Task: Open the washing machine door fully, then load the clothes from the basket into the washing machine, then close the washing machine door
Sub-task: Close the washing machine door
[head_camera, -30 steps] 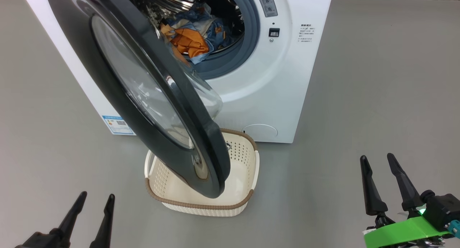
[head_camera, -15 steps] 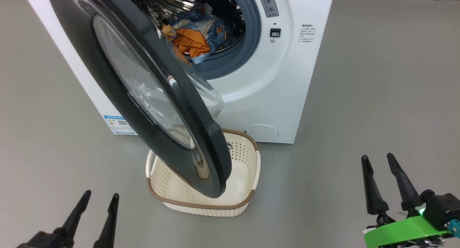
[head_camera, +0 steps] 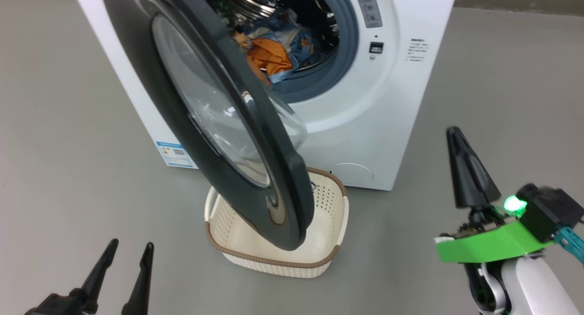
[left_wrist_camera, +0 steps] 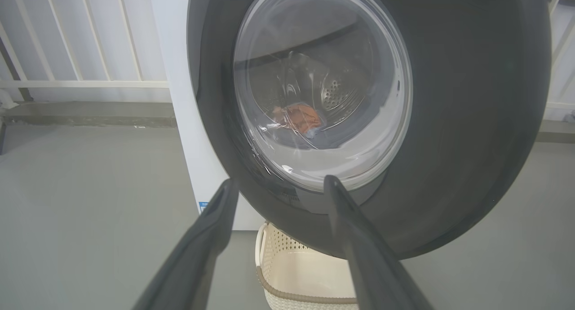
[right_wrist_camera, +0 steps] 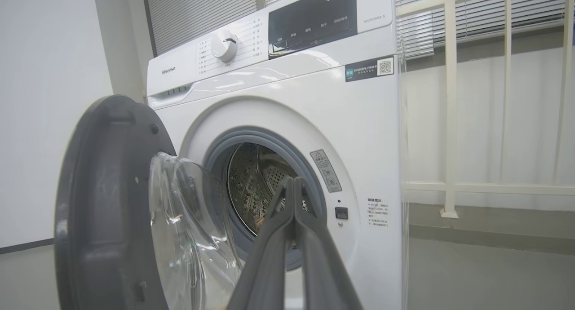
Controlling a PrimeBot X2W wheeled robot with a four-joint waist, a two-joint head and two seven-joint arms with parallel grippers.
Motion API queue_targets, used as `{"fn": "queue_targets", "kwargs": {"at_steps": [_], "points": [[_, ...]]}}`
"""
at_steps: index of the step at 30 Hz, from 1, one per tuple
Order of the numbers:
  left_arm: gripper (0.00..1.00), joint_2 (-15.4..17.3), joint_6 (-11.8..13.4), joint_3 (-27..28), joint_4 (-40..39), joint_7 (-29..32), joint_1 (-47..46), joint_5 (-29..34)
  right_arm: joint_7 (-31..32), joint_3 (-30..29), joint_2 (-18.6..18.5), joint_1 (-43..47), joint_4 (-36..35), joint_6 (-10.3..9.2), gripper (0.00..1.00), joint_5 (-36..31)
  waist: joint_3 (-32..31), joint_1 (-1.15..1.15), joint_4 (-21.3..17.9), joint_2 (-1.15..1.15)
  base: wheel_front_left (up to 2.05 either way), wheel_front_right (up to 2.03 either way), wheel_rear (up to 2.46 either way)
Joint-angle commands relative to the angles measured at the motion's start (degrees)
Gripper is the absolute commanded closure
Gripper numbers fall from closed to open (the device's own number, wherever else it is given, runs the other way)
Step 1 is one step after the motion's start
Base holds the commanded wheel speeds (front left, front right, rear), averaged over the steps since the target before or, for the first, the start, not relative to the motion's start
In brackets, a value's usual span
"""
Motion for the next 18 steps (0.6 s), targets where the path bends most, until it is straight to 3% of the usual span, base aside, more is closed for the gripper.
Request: {"fn": "queue_targets", "kwargs": {"at_steps": [1,11,18], "points": [[0.0,1.01,0.03,2.42,-1.76,-0.53,-1.11,0.32,-0.45,2.14,-0.27,-2.59,-2.26,0.31,1.0,-0.51,-0.66,0.0,1.03,0.0,0.0,0.0,0.0],[0.0,0.44,0.03,2.59,-2.57,-0.53,-0.39,0.82,-0.45,13.16,0.11,-6.81,-9.69,0.31,1.0,-0.23,-1.61,0.0,4.76,0.0,0.0,0.0,0.0],[0.0,-0.09,0.03,3.05,-2.86,-0.53,-0.22,1.01,-0.45,21.56,0.75,-8.24,-9.99,0.31,1.0,0.87,-1.51,0.0,6.15,0.0,0.0,0.0,0.0]]}}
